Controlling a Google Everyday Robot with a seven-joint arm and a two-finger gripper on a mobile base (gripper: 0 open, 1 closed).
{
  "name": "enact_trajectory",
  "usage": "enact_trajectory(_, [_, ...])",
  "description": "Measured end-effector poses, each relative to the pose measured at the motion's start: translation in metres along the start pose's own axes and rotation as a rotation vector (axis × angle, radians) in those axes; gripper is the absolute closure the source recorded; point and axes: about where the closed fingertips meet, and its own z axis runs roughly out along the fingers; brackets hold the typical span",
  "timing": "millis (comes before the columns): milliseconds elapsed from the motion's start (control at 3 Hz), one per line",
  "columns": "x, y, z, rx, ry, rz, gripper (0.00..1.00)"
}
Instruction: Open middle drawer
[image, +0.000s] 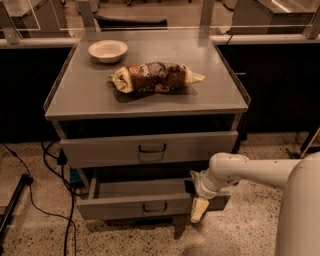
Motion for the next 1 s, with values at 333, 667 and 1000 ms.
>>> enact_trajectory(333, [0.000, 0.000, 0.000, 0.000, 0.000, 0.000, 0.00])
enact_trajectory(667, [0.004, 0.001, -0.021, 0.016, 0.015, 0.016, 0.00])
enact_trajectory(1000, [0.007, 0.001, -0.039, 0.027, 0.027, 0.034, 0.00])
